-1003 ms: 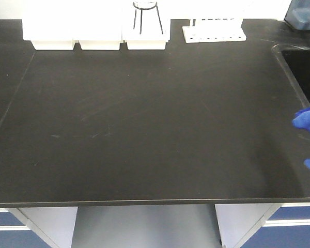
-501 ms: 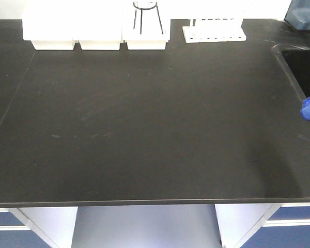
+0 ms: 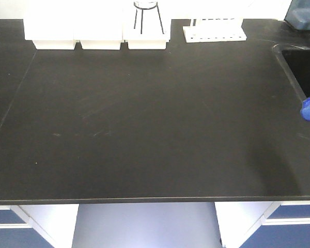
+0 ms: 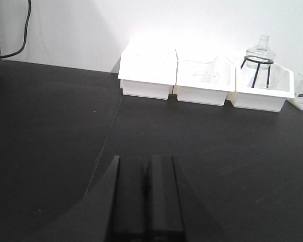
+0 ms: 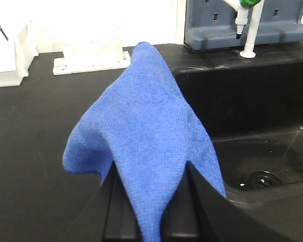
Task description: Wipe right workspace with blue cloth
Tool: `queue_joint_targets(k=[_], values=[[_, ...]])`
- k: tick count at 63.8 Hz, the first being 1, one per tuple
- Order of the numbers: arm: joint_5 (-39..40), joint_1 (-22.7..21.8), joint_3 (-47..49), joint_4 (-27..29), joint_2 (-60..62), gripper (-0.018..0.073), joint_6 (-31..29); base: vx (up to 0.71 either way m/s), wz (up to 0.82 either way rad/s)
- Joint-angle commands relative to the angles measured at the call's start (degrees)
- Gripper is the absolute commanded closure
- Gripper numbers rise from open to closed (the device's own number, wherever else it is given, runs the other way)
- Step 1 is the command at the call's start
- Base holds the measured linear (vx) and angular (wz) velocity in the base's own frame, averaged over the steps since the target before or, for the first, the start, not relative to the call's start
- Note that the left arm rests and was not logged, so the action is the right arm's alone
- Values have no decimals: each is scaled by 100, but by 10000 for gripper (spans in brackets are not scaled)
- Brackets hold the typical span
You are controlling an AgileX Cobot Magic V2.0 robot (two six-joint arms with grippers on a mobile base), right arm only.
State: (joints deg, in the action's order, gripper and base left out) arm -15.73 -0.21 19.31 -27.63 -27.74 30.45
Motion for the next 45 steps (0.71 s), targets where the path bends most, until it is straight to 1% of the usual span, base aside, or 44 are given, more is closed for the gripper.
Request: queue_joint_targets(k=[1, 20, 45], values=[[391, -19, 178, -97, -19, 562, -39, -5, 1], [391, -19, 178, -97, -19, 562, -39, -12, 1], [391, -19, 178, -97, -19, 562, -39, -24, -3]])
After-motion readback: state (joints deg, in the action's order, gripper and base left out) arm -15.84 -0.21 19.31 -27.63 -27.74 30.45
